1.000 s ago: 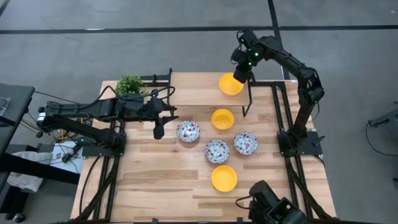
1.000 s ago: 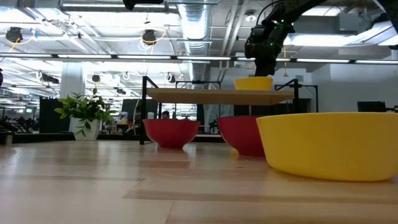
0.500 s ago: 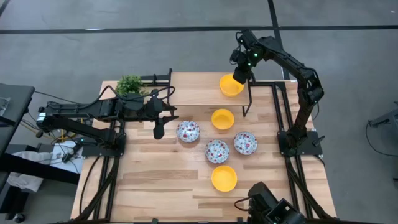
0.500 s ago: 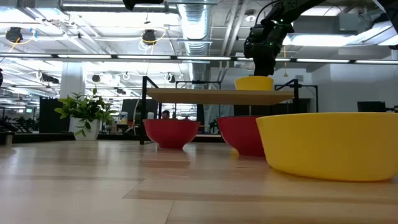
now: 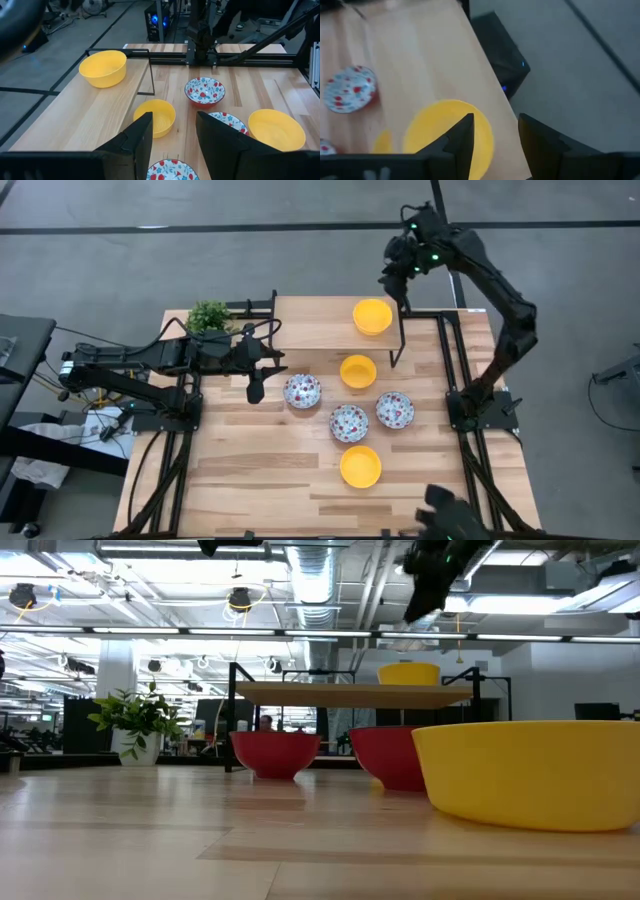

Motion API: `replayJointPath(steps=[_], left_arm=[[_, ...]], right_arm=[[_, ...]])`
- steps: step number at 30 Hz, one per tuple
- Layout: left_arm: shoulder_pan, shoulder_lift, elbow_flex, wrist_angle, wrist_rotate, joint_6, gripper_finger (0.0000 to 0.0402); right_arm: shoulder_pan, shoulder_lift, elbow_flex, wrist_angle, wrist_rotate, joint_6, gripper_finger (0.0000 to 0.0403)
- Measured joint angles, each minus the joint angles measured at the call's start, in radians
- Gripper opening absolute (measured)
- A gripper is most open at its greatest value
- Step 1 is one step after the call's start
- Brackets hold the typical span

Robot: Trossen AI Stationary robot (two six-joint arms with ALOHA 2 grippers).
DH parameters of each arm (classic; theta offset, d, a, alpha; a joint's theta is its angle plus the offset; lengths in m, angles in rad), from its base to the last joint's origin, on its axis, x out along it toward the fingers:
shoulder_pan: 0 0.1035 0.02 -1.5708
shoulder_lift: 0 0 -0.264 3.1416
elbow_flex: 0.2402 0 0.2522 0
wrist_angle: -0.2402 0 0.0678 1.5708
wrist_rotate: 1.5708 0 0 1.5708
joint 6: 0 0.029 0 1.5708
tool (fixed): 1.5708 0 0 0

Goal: Pick & Place Mini bowls
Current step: Stack the top yellow bowl on top of the yellow bowl on the shelf

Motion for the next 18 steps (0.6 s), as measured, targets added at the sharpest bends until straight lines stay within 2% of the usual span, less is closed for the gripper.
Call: replayJointPath(steps=[6, 12, 18], left_arm=[[0.000, 0.000, 0.000, 0.000, 0.000, 0.000, 0.0150], [0.000, 0.000, 0.000, 0.000, 0.000, 0.000, 0.0150], [0.000, 0.001, -0.064, 0.019, 0.001, 0.000, 0.0150]], right_arm=[[0.065, -0.124, 0.000, -0.050, -0.001, 0.052, 0.0133], [0.166, -0.209, 0.000, -0.176, -0.002, 0.105, 0.0122], [0.285, -0.284, -0.068, -0.225, 0.000, 0.113, 0.0120]])
